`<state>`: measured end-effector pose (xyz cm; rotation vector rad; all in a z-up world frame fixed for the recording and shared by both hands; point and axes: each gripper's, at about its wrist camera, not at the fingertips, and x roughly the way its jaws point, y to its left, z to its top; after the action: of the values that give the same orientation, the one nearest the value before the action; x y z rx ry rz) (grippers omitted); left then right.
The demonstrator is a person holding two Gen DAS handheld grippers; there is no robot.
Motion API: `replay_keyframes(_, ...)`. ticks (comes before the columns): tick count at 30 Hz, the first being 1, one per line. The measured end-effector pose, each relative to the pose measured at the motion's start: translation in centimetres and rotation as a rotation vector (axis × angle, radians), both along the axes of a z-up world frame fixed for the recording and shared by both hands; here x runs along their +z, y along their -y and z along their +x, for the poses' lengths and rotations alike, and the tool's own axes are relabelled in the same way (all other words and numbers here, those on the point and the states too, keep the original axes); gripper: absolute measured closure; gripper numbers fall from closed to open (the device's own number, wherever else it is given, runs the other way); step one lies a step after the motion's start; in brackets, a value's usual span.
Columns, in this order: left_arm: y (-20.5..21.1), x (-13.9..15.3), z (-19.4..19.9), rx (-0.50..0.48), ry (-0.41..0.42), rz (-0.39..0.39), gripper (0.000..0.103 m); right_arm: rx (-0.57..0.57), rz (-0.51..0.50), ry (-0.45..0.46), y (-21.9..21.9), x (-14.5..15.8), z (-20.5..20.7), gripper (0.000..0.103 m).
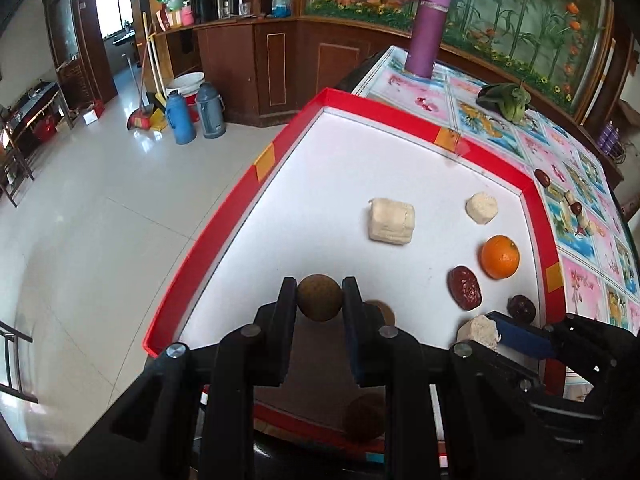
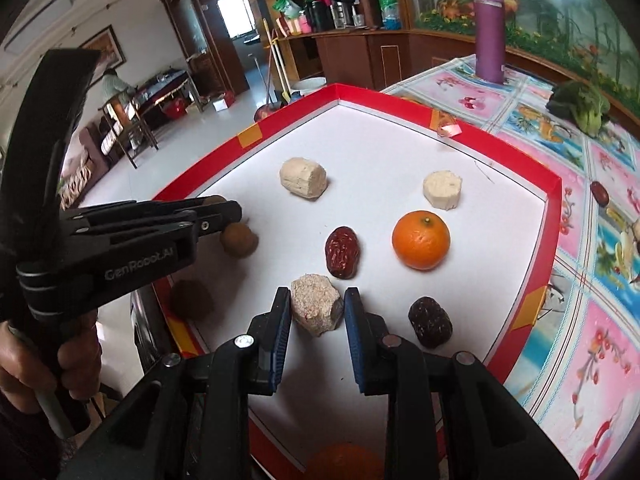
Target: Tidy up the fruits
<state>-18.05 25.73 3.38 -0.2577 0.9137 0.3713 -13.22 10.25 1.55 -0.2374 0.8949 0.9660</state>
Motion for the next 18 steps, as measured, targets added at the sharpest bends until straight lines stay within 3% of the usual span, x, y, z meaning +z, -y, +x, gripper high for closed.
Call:
replay_keyframes(2, 0.0, -0.1, 0.1, 0.006, -0.01, -0.001, 0.073, -0.002, -0.001, -0.013, 0.0, 0.0, 0.0, 0.076)
replay_keyframes(4, -0.1, -0.1, 0.0, 0.021, -0.023, 0.006, 0.049, 0.004, -0.006, -0.019, 0.0, 0.0, -0.1, 0.075)
replay_keyframes(6, 0.2, 0.1, -0.2, 0.037, -0.024, 0.04, 0.036, 0.005, -0.007, -0.042, 0.1, 0.1, -0.1, 0.063)
replay_keyframes(13, 1.5, 1.6, 0.0, 0.024, -0.004, 0.059, 0.025, -0.052, 0.103, -0.027, 3.7, 2.6, 1.4, 0.06)
replay_keyframes(18, 5.1, 3.4, 1.5, -0.078, 0.023, 0.068, 0.024, -0.175, 0.144, 0.035, 9.0, 3.9, 3.9, 0.05)
